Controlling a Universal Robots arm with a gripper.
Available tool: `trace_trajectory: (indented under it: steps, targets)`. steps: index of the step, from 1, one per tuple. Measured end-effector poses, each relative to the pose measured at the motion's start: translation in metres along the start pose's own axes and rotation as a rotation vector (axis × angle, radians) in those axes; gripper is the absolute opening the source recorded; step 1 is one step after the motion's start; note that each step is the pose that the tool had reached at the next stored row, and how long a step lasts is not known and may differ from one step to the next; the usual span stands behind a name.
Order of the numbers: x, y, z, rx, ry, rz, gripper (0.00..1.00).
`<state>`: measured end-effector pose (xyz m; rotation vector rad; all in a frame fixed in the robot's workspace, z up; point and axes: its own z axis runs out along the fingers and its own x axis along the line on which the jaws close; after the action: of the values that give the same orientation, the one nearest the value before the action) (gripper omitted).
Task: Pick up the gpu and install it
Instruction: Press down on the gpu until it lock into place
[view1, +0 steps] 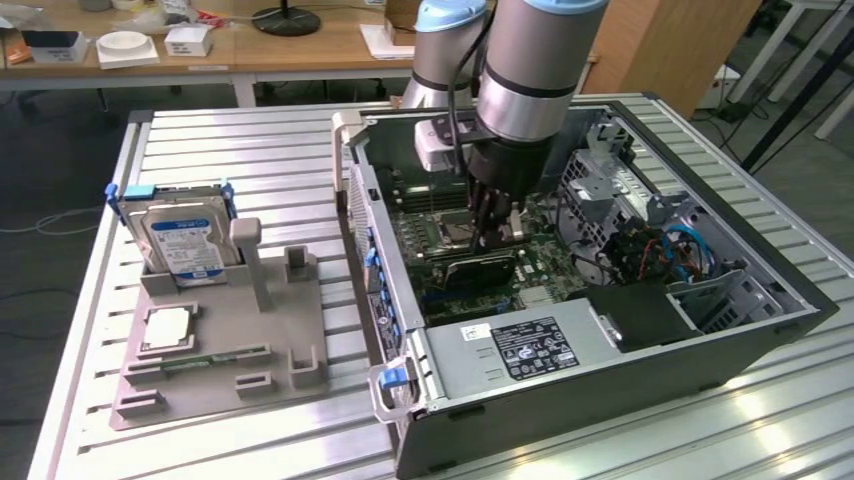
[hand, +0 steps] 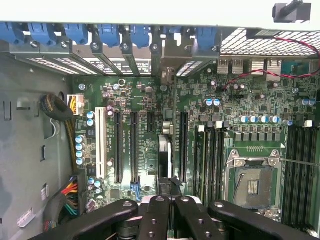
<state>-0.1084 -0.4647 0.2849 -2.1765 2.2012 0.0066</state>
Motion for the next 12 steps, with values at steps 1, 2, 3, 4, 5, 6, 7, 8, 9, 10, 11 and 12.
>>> trace_trajectory:
  steps: [1, 2, 3, 4, 5, 6, 7, 8, 9, 10, 11, 12]
  targets:
    - [0.0001, 0.0001, 0.0001, -0.0001, 0.0002, 0.000, 0.11]
    - [0.0001, 0.0002, 0.0003, -0.0007, 0.0003, 0.000, 0.11]
    - [0.0001, 0.0003, 0.0005, -0.0028, 0.0003, 0.000, 0.11]
    - [0.0001, 0.0003, 0.0006, -0.0067, 0.0003, 0.000, 0.11]
    - [0.0001, 0.0004, 0.0006, -0.0082, 0.0003, 0.001, 0.11]
    - [0.0001, 0.0004, 0.0006, -0.0081, 0.0002, 0.001, 0.11]
    - [0.0001, 0.0004, 0.0006, -0.0085, 0.0002, 0.001, 0.11]
    - [0.0001, 0.0001, 0.0008, -0.0122, 0.0009, 0.000, 0.11]
    - [0.0001, -0.0005, 0.0008, -0.0280, 0.0013, 0.001, 0.11]
    - [0.0001, -0.0006, 0.0008, -0.0446, 0.0016, 0.002, 0.11]
    - [0.0001, -0.0007, 0.0008, -0.0534, 0.0019, 0.002, 0.11]
    - [0.0001, -0.0007, 0.0007, -0.0552, 0.0019, 0.002, 0.11]
